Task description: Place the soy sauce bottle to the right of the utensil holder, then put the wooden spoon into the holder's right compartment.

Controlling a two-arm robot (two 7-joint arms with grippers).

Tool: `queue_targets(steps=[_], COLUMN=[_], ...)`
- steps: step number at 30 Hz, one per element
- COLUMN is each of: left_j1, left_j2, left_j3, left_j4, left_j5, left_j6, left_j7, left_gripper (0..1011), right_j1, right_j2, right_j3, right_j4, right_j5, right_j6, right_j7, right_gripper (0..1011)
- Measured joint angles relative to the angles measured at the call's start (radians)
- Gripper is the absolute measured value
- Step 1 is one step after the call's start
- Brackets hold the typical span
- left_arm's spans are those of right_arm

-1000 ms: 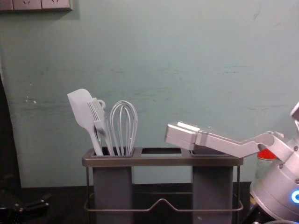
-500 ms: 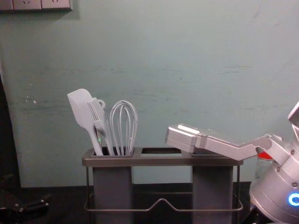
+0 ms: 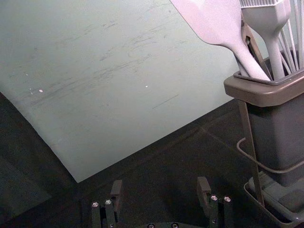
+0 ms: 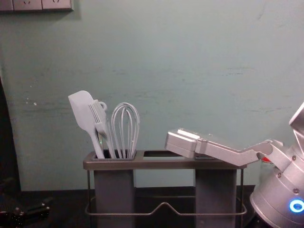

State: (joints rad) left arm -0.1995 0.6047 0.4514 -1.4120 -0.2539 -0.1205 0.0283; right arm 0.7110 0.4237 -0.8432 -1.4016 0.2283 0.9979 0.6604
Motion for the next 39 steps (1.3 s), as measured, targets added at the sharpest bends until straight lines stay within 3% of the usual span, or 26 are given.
queue_targets(steps=[13,39], left_j1=[0.0,0.0], left_j2=[0.0,0.0], left_j3=[0.0,0.0], left_j4=[0.0,0.0], left_j5=[0.0,0.0], left_j6=[0.0,0.0], left_j7=[0.0,0.0], left_gripper=[1011,1012], right_j1=[-0.003,-0.002], right_j2=[-0.012,-0.01], right_j3=[0.006,0.004], right_j4=[0.007,0.005], right_j5=[-0.02,-0.018], right_j6=[-0.006,-0.006], right_j7=[0.015,0.015], right_gripper=[1004,1004])
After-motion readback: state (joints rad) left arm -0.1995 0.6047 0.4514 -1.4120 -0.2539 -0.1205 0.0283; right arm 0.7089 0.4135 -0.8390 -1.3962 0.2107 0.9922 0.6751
